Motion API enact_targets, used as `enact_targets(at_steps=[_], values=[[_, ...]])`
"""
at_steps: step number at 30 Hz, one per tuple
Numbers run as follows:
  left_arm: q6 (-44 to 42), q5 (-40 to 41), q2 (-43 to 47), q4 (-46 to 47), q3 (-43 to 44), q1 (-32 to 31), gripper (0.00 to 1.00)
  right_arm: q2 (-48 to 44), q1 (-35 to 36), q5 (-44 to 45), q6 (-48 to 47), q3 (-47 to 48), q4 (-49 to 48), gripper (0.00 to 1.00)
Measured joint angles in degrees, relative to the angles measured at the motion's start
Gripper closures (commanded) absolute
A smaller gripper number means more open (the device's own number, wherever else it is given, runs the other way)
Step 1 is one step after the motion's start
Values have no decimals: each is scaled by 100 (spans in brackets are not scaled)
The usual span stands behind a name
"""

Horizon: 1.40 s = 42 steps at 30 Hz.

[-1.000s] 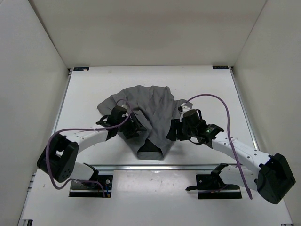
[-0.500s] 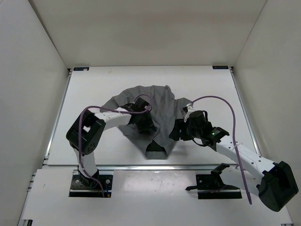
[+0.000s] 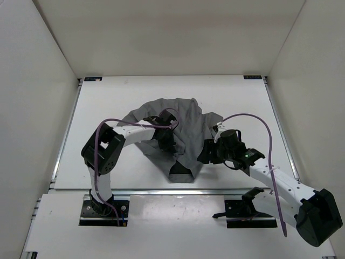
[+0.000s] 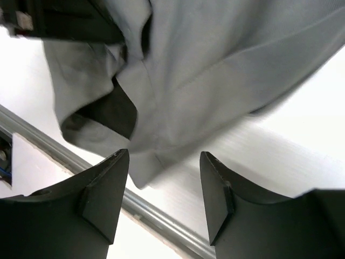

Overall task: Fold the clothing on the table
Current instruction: Flatten the skirt out

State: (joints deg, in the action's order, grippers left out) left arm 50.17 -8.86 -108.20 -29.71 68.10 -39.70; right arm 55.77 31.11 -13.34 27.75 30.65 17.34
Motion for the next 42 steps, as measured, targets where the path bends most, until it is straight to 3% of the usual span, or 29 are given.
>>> enact_targets(at_steps=[11, 21, 26, 28, 30, 37, 40, 41, 42], values=[[-98, 59, 927, 343, -951, 57, 100, 568, 754, 164, 614, 520, 612, 44], [155, -232, 1784, 1384, -2234, 149, 100, 1462, 1054, 527, 1401, 765, 988, 49], [199, -372, 2063, 1821, -2643, 251, 100, 2028, 1239, 660, 1574, 988, 1086, 61], [197, -396, 2140, 1902, -2752, 286, 100, 2194, 1327, 704, 1626, 1108, 1130, 58], [197, -404, 2216, 1956, -2846, 306, 100, 2337, 1419, 754, 1696, 1298, 1224, 49], [221, -446, 2481, 2269, -3191, 323, 100, 2540, 1499, 844, 1744, 1725, 1305, 50], [221, -468, 2485, 2291, -3217, 363, 100, 2787, 1506, 868, 1725, 1777, 1364, 67], [219, -481, 2496, 2297, -3217, 378, 100, 2861, 1517, 881, 1709, 1777, 1405, 93], [219, -494, 2511, 2297, -3220, 393, 100, 2911, 1521, 901, 1661, 1777, 1458, 100]])
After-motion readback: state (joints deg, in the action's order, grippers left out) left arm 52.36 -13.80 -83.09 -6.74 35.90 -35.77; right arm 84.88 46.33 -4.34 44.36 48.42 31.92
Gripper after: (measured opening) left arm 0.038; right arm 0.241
